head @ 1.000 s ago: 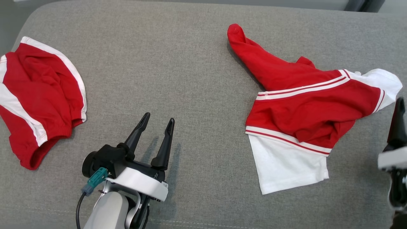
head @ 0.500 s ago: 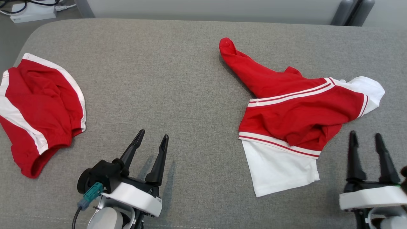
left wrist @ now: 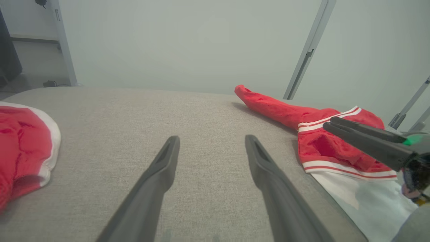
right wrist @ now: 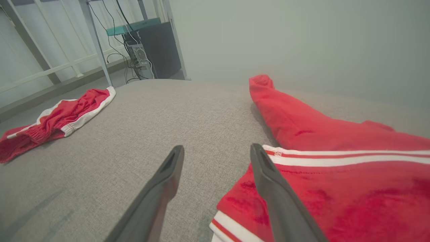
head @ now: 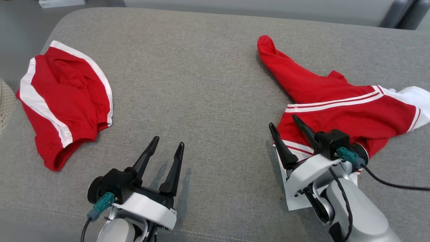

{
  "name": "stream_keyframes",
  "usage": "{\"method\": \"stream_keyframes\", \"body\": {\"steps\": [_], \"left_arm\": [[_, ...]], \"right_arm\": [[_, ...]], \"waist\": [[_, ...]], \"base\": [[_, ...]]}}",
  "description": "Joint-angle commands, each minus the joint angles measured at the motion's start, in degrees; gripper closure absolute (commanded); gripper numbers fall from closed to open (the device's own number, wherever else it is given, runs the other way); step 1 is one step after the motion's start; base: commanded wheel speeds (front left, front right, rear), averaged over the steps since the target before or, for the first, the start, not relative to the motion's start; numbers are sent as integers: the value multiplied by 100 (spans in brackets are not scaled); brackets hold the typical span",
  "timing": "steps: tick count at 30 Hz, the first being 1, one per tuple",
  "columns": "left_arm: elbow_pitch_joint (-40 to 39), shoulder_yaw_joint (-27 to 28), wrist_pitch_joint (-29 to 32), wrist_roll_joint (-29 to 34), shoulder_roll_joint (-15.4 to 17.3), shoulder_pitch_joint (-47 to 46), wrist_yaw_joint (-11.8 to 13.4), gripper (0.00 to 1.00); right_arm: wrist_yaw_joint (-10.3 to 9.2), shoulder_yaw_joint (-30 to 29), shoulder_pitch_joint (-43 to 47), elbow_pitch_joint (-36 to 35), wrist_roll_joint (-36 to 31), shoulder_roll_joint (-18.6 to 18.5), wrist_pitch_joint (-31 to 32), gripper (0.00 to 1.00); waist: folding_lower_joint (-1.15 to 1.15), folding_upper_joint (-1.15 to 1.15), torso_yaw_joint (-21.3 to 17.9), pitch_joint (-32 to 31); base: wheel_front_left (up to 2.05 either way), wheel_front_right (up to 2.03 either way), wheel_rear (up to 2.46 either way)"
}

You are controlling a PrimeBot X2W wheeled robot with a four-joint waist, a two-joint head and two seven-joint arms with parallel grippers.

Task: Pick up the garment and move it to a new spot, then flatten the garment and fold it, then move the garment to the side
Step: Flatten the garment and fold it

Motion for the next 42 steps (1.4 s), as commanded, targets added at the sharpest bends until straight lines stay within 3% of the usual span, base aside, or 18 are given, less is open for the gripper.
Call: {"method": "stream_keyframes", "body": {"steps": [1, 7, 14, 21, 22, 23, 24, 28, 32, 36, 41, 42], "left_arm": [[-125, 162, -34, -34, 42, -220, 26, 0], [-58, 83, -49, -77, -14, -301, 22, 0], [-49, 99, -58, -80, -41, -324, 45, 0], [-70, 141, -60, -71, -53, -351, 36, 0], [-71, 143, -60, -70, -55, -353, 34, 0], [-69, 143, -60, -70, -58, -353, 32, 0], [-66, 144, -60, -72, -60, -351, 30, 0], [-66, 144, -60, -82, -73, -354, 21, 0], [-87, 190, -61, -84, -84, -330, 18, 0], [-116, 268, -61, -70, -90, -267, 27, 0], [-134, 338, -61, -45, -93, -179, 29, 0], [-134, 338, -61, -45, -93, -179, 29, 0]], "right_arm": [[-1, 156, -137, 10, -9, 33, -24, 0], [-1, 404, -756, 1380, 78, 33, -50, 0], [-1, 324, -875, 1844, 117, 33, -80, 0], [-1, 636, -1006, 2266, 248, 33, 185, 0], [-1, 682, -1047, 2335, 293, 33, 292, 24], [-1, 710, -1095, 2422, 309, 33, 406, 94], [-1, 710, -1143, 2497, 319, 33, 480, 100], [-1, 684, -1248, 2653, 404, 33, 607, 100], [-1, 632, -1254, 2395, 636, 33, 352, 100], [-1, 503, -1116, 1611, 979, 33, 40, 100], [-1, -489, -399, 52, 969, 33, -80, 100], [-1, -489, -399, 52, 969, 33, -80, 100]], "waist": [[0, 0, 105, 45], [0, 0, 360, 113], [0, 0, 337, 166], [0, 0, 256, 203], [0, 0, 249, 207], [0, 0, 245, 204], [0, 0, 242, 205], [0, 0, 263, 205], [0, 0, 246, 197], [0, 0, 140, 187], [0, 0, -99, 151], [0, 0, -99, 151]], "base": [[0, 0, 0], [0, 0, 0], [0, 0, 0], [0, 0, 0], [0, 0, 0], [0, 0, 0], [0, 0, 0], [0, 0, 0], [0, 0, 0], [0, 0, 0], [0, 0, 0], [0, 0, 0]]}}
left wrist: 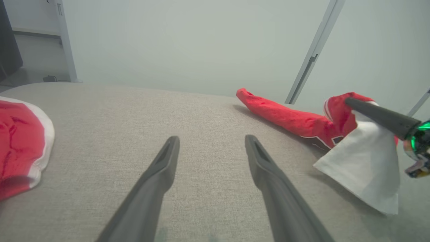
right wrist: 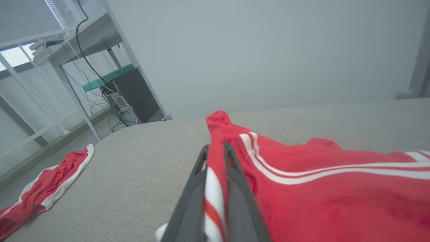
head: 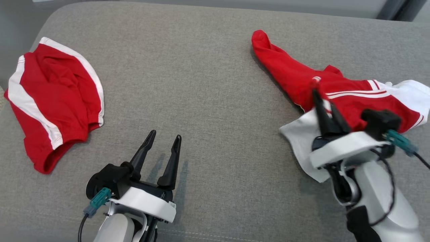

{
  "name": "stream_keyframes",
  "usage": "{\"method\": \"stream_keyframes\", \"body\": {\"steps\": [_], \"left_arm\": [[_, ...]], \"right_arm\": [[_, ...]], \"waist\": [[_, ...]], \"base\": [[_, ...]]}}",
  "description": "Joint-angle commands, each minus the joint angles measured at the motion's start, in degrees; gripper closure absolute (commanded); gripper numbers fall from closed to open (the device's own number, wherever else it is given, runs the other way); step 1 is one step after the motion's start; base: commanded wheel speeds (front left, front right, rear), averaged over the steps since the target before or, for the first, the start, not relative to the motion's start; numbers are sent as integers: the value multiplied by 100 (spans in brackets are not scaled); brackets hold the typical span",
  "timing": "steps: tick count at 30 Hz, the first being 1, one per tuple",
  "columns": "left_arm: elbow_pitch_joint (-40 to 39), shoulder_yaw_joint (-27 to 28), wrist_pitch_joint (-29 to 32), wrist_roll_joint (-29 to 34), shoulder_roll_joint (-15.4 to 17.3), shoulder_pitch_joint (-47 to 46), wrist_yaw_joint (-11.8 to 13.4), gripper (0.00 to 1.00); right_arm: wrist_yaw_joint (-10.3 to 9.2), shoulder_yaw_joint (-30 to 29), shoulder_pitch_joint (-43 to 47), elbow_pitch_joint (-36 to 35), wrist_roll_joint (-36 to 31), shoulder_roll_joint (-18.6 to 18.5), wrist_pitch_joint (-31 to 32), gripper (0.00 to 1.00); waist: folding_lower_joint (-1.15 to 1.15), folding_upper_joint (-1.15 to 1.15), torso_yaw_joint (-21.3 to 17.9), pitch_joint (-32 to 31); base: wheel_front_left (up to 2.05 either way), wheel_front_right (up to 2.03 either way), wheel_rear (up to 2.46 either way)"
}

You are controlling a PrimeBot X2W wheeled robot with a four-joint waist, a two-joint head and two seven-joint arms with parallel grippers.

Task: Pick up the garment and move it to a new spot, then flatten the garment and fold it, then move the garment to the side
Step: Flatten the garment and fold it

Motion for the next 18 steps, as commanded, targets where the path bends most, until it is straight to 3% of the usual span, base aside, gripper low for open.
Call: {"method": "stream_keyframes", "body": {"steps": [1, 5, 8, 12, 18], "left_arm": [[-150, 193, -59, 3, 49, -60, 5, 0], [-144, 190, -59, 27, 82, -39, -6, 0], [-138, 182, -59, 41, 124, -50, -14, 0], [-109, 127, -59, 59, 163, -84, -23, 0], [-70, 47, -59, 54, 211, -129, -33, 0]], "right_arm": [[-1, -225, 371, -544, -34, 50, -74, 100], [-1, -1465, 1467, -2166, -218, 50, -78, 100], [-1, -2242, 2172, -2805, -174, 50, -78, 100], [-1, -2825, 2655, -2819, -52, 50, -64, 100], [-1, -3328, 2675, -1998, -37, 50, -73, 100]], "waist": [[0, 0, -121, -16], [0, 0, -345, 4], [0, 0, -502, 18], [0, 0, -644, 28], [0, 0, -686, 6]], "base": [[0, 0, 0], [0, 0, 0], [0, 0, 0], [0, 0, 0], [0, 0, 0]]}}
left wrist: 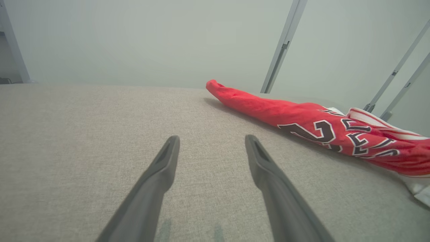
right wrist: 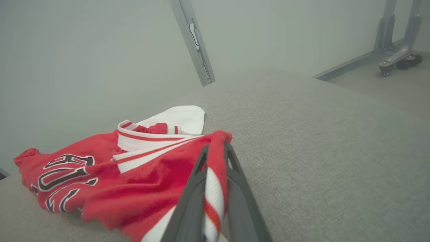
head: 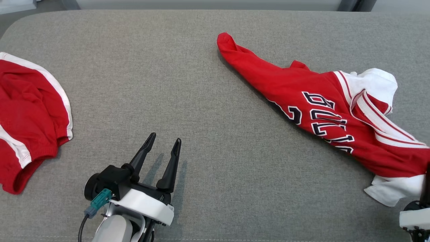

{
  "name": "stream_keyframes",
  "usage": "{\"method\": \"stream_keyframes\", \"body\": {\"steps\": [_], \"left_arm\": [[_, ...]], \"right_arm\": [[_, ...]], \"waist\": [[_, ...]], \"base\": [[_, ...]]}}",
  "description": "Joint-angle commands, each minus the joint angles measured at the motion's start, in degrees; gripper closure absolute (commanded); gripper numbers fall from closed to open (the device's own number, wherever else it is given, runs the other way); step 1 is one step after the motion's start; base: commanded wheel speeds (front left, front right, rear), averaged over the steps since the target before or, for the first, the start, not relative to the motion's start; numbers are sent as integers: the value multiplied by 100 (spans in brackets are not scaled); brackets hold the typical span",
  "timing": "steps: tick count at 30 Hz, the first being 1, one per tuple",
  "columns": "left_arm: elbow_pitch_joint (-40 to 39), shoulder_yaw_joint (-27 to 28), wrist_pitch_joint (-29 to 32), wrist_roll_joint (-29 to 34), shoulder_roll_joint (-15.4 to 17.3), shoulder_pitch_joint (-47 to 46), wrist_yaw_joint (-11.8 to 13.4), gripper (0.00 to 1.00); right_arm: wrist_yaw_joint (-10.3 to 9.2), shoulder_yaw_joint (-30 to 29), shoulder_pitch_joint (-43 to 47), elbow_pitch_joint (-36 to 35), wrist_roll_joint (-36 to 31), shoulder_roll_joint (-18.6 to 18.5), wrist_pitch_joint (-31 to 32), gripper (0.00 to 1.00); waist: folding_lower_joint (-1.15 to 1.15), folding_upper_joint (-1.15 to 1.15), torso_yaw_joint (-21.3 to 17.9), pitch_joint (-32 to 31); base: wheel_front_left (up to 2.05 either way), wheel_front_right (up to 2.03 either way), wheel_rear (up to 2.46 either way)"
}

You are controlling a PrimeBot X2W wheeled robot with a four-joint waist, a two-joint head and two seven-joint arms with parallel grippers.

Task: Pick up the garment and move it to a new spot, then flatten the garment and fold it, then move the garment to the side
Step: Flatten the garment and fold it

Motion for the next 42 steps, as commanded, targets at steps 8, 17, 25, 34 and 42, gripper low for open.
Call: {"method": "stream_keyframes", "body": {"steps": [8, 17, 25, 34, 42], "left_arm": [[-96, 91, -43, -14, 110, -128, -17, 0], [-166, 103, -45, -66, 145, -48, 44, 0], [-209, 87, -45, -84, 175, -94, 78, 0], [-204, 24, -46, -103, 150, -212, 81, 0], [-199, -81, -52, -121, 80, -355, 64, 0]], "right_arm": [[0, -230, -347, 674, -240, -83, -57, 0], [0, -525, -470, -191, -777, -83, -58, 0], [0, 925, -1051, -938, -1104, -83, -58, 0], [0, 3098, -1863, -115, -1127, -83, -3, 0], [0, 3811, -2961, 1432, -1241, -145, -26, 0]], "waist": [[0, 0, 173, -95], [0, 0, 279, -109], [0, 0, 265, -62], [0, 0, 463, -11], [0, 0, 897, 206]], "base": [[0, 0, 0], [0, 0, 0], [0, 0, 0], [0, 0, 0], [0, 0, 0]]}}
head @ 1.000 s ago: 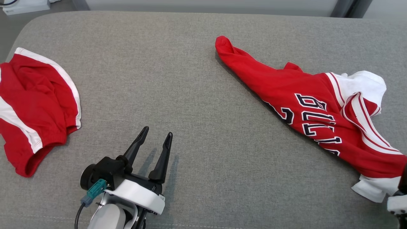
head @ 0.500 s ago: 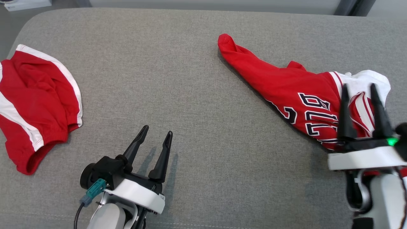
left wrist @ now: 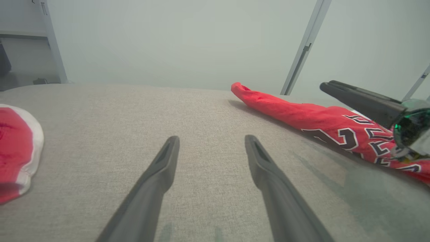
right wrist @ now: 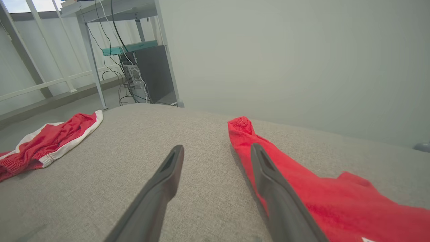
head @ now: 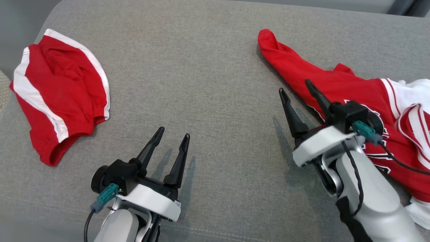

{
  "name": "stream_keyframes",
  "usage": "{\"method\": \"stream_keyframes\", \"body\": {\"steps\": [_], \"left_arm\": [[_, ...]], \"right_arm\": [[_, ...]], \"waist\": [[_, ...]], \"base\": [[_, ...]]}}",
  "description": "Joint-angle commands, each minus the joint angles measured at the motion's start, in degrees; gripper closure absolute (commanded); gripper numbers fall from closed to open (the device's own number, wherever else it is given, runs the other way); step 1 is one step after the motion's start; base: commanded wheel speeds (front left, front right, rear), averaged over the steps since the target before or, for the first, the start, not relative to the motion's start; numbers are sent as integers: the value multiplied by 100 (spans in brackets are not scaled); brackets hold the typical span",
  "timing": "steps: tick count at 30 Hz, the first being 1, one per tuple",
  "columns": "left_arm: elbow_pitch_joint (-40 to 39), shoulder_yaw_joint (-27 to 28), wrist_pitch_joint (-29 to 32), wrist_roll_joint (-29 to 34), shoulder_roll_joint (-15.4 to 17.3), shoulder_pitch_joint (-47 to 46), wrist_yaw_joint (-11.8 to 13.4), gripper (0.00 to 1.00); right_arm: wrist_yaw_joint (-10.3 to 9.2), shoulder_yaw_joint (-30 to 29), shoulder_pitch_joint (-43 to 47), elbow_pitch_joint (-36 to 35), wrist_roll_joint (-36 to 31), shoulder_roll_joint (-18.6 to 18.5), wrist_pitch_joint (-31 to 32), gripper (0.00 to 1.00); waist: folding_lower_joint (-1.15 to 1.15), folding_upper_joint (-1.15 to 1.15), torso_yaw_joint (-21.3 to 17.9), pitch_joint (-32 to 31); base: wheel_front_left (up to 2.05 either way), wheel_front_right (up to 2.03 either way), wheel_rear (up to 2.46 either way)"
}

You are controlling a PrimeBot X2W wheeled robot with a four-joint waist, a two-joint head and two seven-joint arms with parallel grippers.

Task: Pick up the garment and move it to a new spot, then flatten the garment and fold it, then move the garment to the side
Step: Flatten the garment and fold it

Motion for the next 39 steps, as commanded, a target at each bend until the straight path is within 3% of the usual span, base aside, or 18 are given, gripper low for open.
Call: {"method": "stream_keyframes", "body": {"steps": [1, 14, 24, 25, 26, 27, 34, 39], "left_arm": [[-139, 146, -54, -66, 44, -224, 42, 0], [-107, -289, -58, -204, -154, -435, -31, 0], [-181, -515, -58, -400, -183, -571, -39, 0], [-196, -520, -58, -416, -183, -584, -28, 0], [-205, -524, -58, -426, -183, -594, -17, 0], [-211, -526, -59, -431, -184, -600, -6, 0], [-208, -415, -59, -392, -184, -594, 42, 0], [-171, -305, -59, -332, -184, -567, 42, 0]], "right_arm": [[0, 188, -461, 241, -102, 20, -35, 0], [0, -14, -2341, 3180, -749, -334, 1, 0], [0, -409, -2971, 4304, -1233, -556, 202, 0], [0, -419, -3001, 4337, -1290, -570, 217, 53], [0, -455, -3027, 4368, -1335, -590, 248, 82], [0, -515, -3048, 4395, -1352, -588, 284, 100], [0, -560, -3140, 4418, -1474, -317, 128, 100], [0, -162, -3088, 4231, -1329, 26, -20, 100]], "waist": [[0, 0, 192, 107], [0, 0, 1199, 320], [0, 0, 1566, 573], [0, 0, 1569, 591], [0, 0, 1568, 600], [0, 0, 1564, 606], [0, 0, 1409, 603], [0, 0, 1233, 545]], "base": [[0, 0, 0], [0, 0, 0], [0, 0, 0], [0, 0, 0], [0, 0, 0], [0, 0, 0], [0, 0, 0], [0, 0, 0]]}}
